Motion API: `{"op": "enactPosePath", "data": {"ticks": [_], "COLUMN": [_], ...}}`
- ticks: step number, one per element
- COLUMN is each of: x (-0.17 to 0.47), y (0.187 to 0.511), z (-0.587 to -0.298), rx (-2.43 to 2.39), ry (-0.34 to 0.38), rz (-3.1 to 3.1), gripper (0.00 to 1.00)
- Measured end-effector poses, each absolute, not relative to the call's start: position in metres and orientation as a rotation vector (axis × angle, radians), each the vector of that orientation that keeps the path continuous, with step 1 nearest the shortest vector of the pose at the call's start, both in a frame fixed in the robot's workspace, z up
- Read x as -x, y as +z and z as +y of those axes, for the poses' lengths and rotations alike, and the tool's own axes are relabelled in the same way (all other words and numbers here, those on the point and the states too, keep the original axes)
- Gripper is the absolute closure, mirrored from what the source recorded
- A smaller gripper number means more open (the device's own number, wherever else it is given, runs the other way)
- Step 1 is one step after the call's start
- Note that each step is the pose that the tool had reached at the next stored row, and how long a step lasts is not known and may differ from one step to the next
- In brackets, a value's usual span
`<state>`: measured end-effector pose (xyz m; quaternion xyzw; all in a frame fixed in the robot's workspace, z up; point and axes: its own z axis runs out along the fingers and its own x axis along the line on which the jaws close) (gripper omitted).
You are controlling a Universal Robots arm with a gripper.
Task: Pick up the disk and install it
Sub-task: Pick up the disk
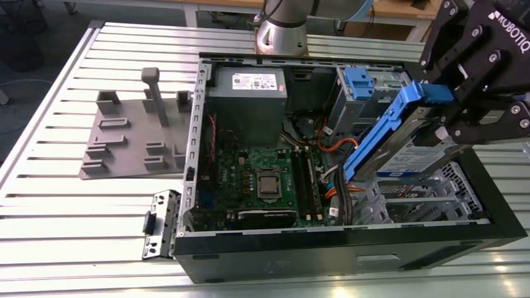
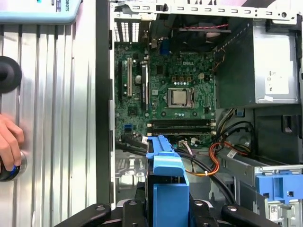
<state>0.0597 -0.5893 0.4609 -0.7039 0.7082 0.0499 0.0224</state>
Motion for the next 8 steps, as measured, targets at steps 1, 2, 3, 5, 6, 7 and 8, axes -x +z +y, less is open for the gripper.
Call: {"op": "enactPosePath", "data": {"ticks": [1,2,3,5,6,7,8], "x": [-0.062,-0.065,-0.069,-0.076,-0.08,-0.084,-0.088], "y": [0.461,0.46,0.46,0.459,0.459,0.458,0.458], "z": [-0.59,-0.591,-0.592,-0.593,-0.593,-0.594,-0.594], "rx": [2.18,2.18,2.18,2.18,2.181,2.181,2.181], "ry": [0.156,0.157,0.158,0.159,0.16,0.161,0.161], "rz": [2.193,2.193,2.194,2.194,2.194,2.194,2.195], "gripper": [0.64,0.64,0.64,0.64,0.64,0.64,0.64]}}
